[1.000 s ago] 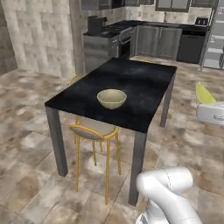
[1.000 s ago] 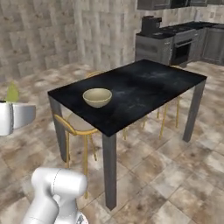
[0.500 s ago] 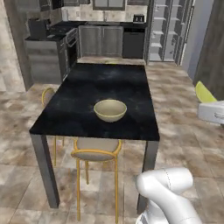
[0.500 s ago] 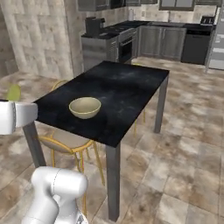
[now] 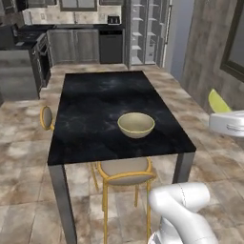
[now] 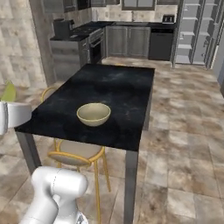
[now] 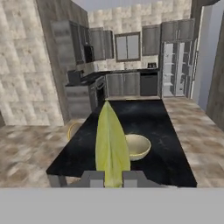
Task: There is a bowl on the dining counter. Grab a lemon wedge from the fridge and place it in the bowl. Then get the liquor bottle and glass cup from the cabinet and place them next to the bowl.
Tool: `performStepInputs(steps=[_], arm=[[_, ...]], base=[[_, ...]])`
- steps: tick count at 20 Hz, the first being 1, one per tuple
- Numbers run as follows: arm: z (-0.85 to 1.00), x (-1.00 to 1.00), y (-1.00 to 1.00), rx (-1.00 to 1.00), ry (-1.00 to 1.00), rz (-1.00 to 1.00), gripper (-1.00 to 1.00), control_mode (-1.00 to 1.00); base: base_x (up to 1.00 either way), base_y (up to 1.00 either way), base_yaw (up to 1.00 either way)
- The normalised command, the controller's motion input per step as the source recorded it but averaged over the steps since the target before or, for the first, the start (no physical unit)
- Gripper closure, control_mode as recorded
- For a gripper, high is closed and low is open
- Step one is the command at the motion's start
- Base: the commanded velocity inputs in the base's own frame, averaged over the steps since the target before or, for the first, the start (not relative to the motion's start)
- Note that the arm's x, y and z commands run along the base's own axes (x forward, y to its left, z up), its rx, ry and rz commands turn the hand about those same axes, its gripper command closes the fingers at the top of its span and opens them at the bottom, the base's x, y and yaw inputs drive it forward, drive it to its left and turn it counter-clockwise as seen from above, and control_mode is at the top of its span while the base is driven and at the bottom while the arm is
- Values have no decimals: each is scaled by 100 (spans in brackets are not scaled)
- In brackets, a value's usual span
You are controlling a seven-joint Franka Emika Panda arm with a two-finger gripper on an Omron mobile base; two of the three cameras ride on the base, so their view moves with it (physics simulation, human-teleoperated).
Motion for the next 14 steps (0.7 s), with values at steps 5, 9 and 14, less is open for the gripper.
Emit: performStepInputs(steps=[5, 9, 14], arm=[[0, 0, 0, 0, 0, 0, 100, 100], [0, 0, 0, 0, 0, 0, 100, 100], [0, 0, 0, 0, 0, 0, 100, 100]], base=[[71, 9, -26], [64, 0, -12], [82, 0, -6]])
